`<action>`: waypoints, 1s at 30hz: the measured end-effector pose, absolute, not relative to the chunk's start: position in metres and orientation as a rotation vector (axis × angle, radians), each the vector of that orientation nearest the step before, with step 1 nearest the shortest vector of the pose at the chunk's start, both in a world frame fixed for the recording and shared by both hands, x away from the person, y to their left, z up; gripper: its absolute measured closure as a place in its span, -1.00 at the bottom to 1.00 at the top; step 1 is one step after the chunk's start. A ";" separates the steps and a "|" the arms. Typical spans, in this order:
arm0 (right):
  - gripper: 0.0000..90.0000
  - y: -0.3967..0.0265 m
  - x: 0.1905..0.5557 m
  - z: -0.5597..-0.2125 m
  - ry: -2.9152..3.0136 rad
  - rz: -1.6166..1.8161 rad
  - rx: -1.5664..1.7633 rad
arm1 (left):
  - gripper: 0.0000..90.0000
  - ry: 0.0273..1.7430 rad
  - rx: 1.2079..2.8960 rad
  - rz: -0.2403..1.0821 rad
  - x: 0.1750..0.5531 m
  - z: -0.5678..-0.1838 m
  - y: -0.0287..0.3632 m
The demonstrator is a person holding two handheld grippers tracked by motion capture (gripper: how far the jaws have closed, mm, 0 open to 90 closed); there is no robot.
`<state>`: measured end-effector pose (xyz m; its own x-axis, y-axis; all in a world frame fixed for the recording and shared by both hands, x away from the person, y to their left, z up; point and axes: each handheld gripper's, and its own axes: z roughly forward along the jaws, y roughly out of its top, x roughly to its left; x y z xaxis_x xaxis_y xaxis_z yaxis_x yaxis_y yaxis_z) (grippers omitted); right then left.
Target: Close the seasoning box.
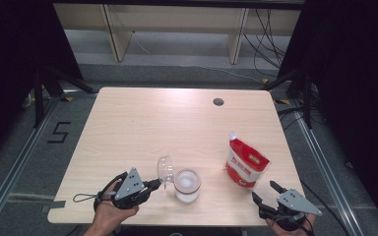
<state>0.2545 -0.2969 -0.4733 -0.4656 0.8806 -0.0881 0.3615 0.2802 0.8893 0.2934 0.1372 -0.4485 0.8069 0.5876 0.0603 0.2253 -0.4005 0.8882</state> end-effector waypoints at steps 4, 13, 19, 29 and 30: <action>-0.35 -0.297 0.254 -0.473 1.967 1.134 1.105 | 0.99 0.599 1.986 0.456 0.293 -0.446 0.136; -0.35 -0.296 0.254 -0.473 1.970 1.141 1.111 | 0.99 0.572 1.993 0.461 0.293 -0.445 0.132; -0.35 -0.296 0.254 -0.473 1.973 1.135 1.103 | 0.99 0.547 1.992 0.441 0.294 -0.445 0.125; -0.35 -0.296 0.254 -0.473 1.968 1.145 1.108 | 0.90 0.557 1.987 0.432 0.293 -0.445 0.129; -0.35 -0.296 0.254 -0.473 1.972 1.152 1.113 | 0.90 0.590 1.972 0.416 0.291 -0.446 0.130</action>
<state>0.2541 -0.2955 -0.4734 -0.4742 0.8771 -0.0766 0.3641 0.2746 0.8900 0.2910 0.1300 -0.4461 0.8222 0.5680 0.0376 0.2259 -0.3863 0.8943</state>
